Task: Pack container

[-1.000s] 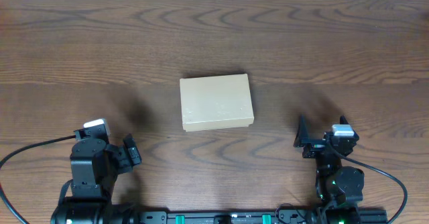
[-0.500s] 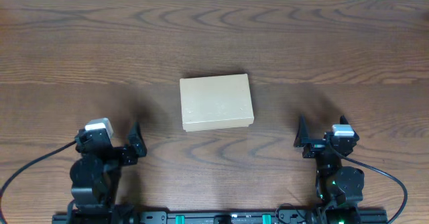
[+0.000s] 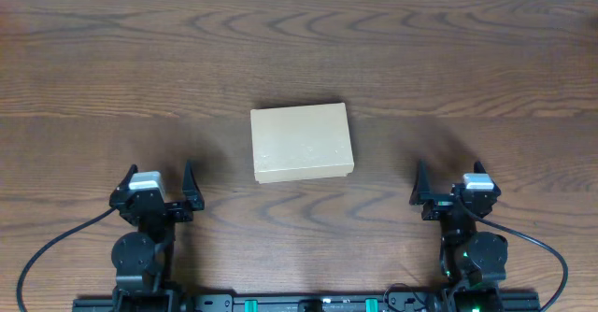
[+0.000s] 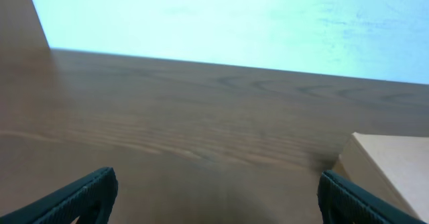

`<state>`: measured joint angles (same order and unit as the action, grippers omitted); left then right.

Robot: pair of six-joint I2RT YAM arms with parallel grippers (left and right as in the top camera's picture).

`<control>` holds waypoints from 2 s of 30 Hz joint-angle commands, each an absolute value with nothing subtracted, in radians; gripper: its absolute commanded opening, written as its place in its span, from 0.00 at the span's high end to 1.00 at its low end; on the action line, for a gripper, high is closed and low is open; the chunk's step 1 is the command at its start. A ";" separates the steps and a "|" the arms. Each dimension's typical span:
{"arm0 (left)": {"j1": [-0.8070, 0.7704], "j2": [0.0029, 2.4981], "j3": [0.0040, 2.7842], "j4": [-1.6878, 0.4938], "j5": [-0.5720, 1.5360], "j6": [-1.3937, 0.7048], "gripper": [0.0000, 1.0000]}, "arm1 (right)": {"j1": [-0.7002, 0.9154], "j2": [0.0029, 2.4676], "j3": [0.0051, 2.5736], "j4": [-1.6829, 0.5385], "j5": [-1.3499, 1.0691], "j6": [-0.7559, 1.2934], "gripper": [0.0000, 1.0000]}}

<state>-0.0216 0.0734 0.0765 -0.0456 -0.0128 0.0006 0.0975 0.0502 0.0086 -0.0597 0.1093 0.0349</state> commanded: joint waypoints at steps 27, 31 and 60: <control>-0.023 0.003 0.005 -0.078 0.017 0.157 0.05 | 0.105 0.042 0.006 -0.063 0.123 0.048 0.01; -0.023 0.003 0.005 -0.078 0.019 0.157 0.05 | 0.105 0.042 0.006 -0.063 0.123 0.048 0.01; -0.023 0.003 0.005 -0.079 0.023 0.097 0.05 | 0.105 0.042 0.006 -0.063 0.123 0.048 0.01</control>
<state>-0.0216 0.0128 0.0185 -0.0261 0.0044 0.1085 0.0975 0.0502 0.0086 -0.0597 0.1093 0.0349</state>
